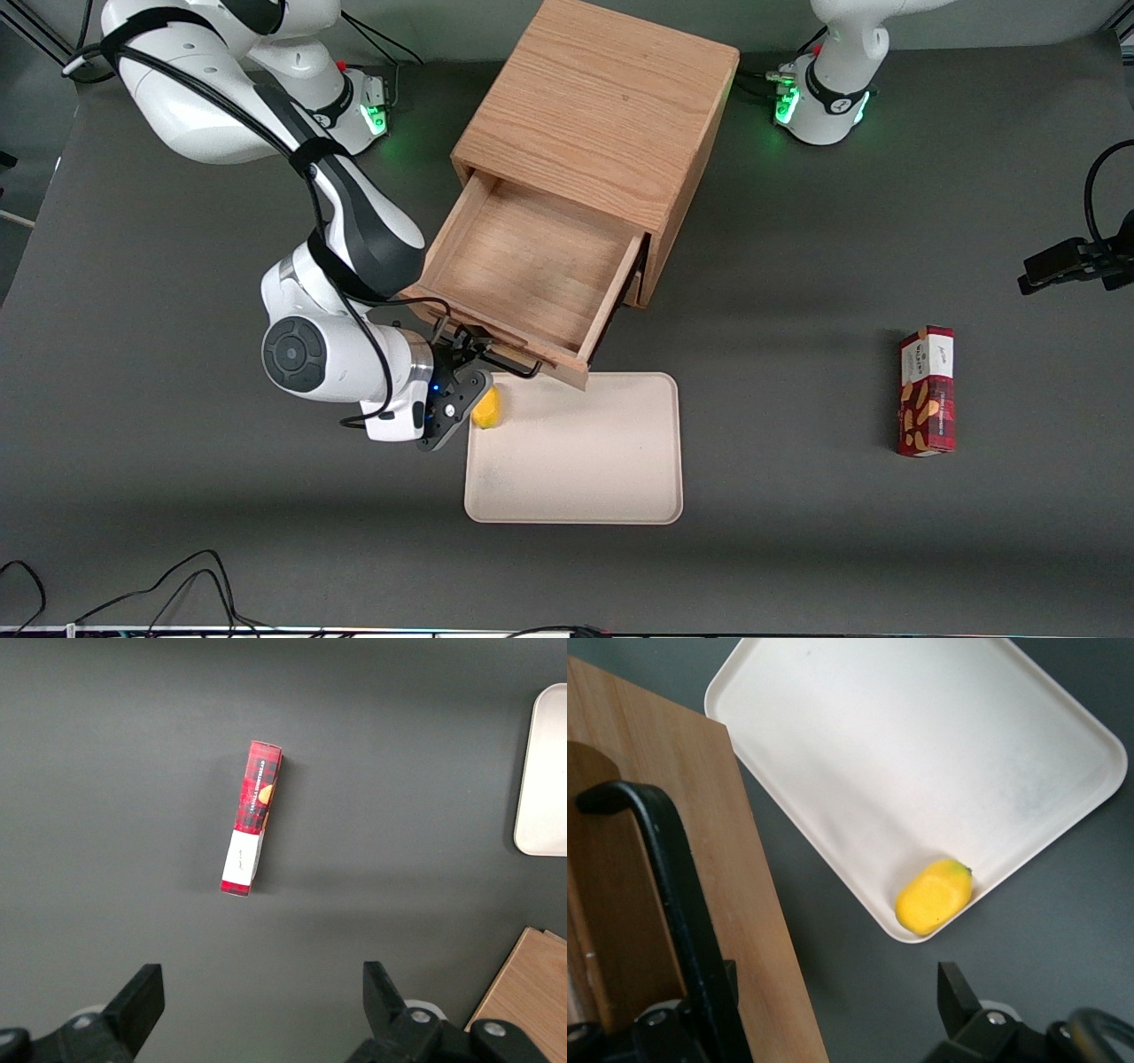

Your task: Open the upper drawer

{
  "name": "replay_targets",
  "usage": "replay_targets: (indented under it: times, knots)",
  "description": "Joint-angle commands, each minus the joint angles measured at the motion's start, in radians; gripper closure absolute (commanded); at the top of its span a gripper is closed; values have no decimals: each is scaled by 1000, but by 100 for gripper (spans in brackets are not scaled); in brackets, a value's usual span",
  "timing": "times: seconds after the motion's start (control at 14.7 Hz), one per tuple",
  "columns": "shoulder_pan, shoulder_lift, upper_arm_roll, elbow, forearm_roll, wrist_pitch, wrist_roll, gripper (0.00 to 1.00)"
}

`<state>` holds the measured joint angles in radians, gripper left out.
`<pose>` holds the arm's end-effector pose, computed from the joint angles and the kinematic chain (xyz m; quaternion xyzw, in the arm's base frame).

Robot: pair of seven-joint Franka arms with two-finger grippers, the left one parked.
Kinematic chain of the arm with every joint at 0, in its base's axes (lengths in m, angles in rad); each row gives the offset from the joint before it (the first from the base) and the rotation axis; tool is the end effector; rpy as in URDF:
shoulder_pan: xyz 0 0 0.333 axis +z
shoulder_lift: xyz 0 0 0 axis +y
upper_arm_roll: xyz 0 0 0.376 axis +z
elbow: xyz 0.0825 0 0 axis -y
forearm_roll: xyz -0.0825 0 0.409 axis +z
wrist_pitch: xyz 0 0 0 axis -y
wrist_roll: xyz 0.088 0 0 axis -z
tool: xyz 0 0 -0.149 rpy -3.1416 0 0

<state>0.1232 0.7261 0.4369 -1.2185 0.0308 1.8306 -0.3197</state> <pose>0.7126 0.3456 0.3670 -0.9131 -0.3750 0.0438 0.1537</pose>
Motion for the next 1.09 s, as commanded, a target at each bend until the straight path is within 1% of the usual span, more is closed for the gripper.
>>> replay_targets:
  times: [0.0, 0.61, 1.02]
  knots:
    - [6, 27, 2, 76, 14, -85, -12, 0]
    - [4, 27, 3, 103, 15, -178, 10, 0]
    - [0, 21, 0, 158, 14, -243, 13, 0]
